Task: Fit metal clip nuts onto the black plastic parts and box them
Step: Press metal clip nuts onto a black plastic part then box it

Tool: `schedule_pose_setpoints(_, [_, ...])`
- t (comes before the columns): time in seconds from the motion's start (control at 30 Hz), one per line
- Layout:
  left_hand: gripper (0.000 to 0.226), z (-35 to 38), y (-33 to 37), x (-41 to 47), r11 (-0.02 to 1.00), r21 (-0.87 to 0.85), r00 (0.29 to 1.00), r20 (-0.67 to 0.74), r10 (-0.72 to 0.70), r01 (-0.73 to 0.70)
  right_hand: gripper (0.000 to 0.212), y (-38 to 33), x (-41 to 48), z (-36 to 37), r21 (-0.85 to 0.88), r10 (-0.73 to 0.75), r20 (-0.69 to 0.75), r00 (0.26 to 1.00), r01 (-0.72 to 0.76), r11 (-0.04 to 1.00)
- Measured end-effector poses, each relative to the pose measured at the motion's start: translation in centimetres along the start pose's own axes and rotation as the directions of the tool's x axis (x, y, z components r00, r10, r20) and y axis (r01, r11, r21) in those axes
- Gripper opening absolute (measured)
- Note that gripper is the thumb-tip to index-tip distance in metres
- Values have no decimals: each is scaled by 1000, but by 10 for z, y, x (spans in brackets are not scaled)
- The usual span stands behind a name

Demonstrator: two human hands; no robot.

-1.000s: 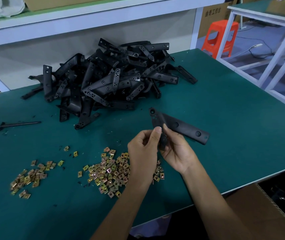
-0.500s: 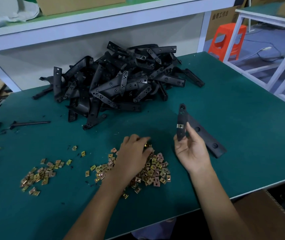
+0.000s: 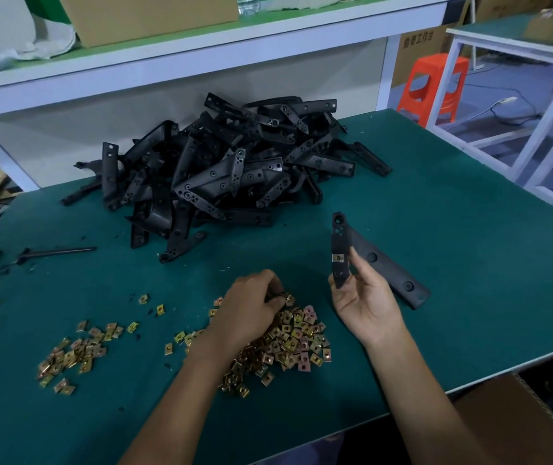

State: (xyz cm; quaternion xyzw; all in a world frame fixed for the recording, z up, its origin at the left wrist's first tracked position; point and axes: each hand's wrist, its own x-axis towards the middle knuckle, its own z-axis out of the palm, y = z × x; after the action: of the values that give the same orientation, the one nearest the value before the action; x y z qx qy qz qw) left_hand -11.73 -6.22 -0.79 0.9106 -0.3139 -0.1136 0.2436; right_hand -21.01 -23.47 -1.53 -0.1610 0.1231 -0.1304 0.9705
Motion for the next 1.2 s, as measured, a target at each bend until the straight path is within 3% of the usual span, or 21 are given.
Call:
schedule_pose_setpoints(0.13, [6,-5,3,-4,955,-291,994,-73,-85,60,25,2,0,-1,-118,32,25,999,-29,993])
schedule_pose_setpoints(0.27, [22,-13,5,-8,961,-277,998,-49,-42,26,26,6,-1,-1,-206,87,32,996,-79,975])
schedule_pose_setpoints(0.37, [18,-15,4,-12,956,-291,997,-55,-53,35,22,6,-2,-1,-195,99,-4,995,-98,976])
schedule_pose_setpoints(0.43, [15,-17,7,-13,920,-391,995,-76,-65,30,23,6,-3,0,-199,104,-25,994,-107,974])
schedule_pose_setpoints(0.5, [21,-18,14,-14,845,-535,994,-85,-71,15,29,7,-4,0,-253,116,-32,993,-120,960])
schedule_pose_setpoints(0.63, [18,-15,28,-11,587,-809,983,-71,-168,42,47,10,-4,-1,-315,158,-15,987,-155,937])
schedule_pose_setpoints(0.77, [14,-14,40,-11,393,-917,983,-10,-184,65,63,10,-1,-4,-328,152,-5,988,-145,933])
schedule_pose_setpoints(1.03, [17,-14,48,-10,388,-922,986,-66,-153,-1,58,10,-2,-3,-354,126,16,992,-113,929])
schedule_pose_setpoints(1.2, [18,-14,46,-10,465,-885,978,-105,-178,-10,56,12,0,-7,-374,88,12,996,-77,924])
